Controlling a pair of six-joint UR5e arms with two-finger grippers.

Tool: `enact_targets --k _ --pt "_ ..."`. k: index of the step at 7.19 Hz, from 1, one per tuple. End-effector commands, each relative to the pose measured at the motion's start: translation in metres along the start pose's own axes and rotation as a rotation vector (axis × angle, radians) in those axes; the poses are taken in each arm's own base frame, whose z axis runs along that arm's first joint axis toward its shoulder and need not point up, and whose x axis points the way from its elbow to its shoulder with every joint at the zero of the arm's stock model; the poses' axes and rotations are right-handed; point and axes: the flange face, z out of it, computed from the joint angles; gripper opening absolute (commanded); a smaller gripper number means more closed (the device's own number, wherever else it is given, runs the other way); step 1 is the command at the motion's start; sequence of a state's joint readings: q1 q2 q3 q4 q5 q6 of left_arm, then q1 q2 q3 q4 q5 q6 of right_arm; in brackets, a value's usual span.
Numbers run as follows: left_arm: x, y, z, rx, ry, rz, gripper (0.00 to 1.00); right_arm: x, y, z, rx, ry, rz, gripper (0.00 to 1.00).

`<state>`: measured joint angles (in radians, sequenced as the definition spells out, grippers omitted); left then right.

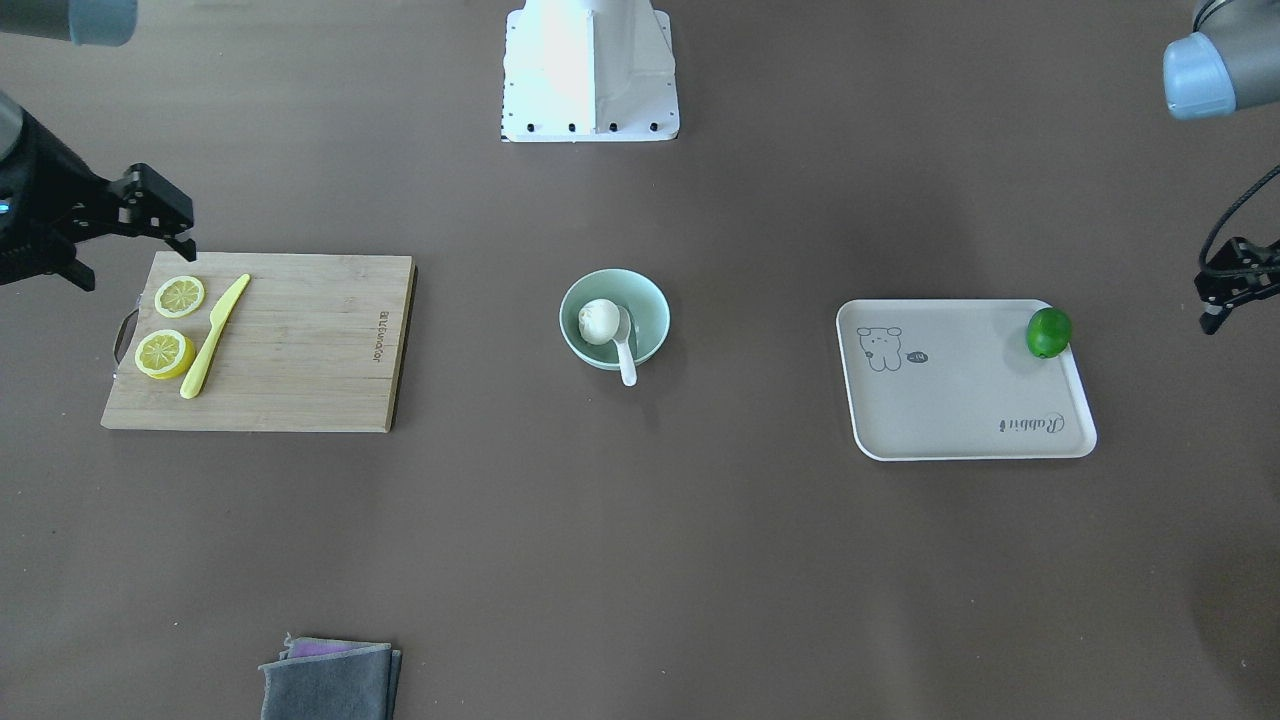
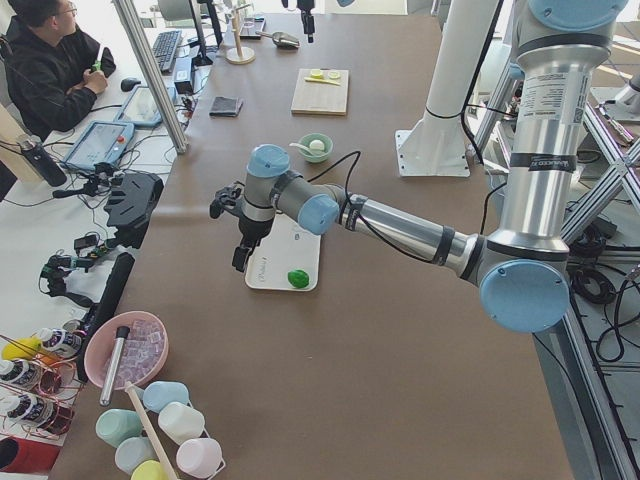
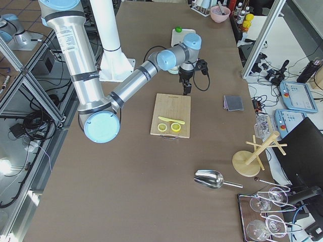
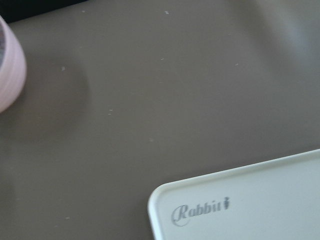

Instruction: Put spoon and bun in bowl

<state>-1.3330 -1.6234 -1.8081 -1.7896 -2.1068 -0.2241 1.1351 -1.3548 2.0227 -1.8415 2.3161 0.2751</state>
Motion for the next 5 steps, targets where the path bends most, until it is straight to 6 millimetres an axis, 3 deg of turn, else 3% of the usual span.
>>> enact_targets --k 1,2,3,4,5 --pt "-0.063 0.033 -0.019 -0.027 0.021 -0.03 0.98 0.122 0.041 0.005 -0.024 0.081 -0.06 1.0" --pt "-0.078 0.048 -0.018 -0.041 0.033 -0.065 0.98 0.2 0.047 0.011 -0.048 0.09 0.023 1.0" --pt "-0.092 0.075 -0.011 -0.07 0.041 -0.105 0.98 0.246 0.057 0.011 -0.058 0.09 0.074 1.0" --pt "-0.107 0.101 -0.005 -0.1 0.076 -0.157 0.98 0.265 0.065 -0.001 -0.045 0.083 0.137 1.0" --pt "-0.125 0.126 -0.016 -0.09 0.121 -0.223 0.98 0.272 0.071 -0.005 -0.042 0.062 0.169 1.0"
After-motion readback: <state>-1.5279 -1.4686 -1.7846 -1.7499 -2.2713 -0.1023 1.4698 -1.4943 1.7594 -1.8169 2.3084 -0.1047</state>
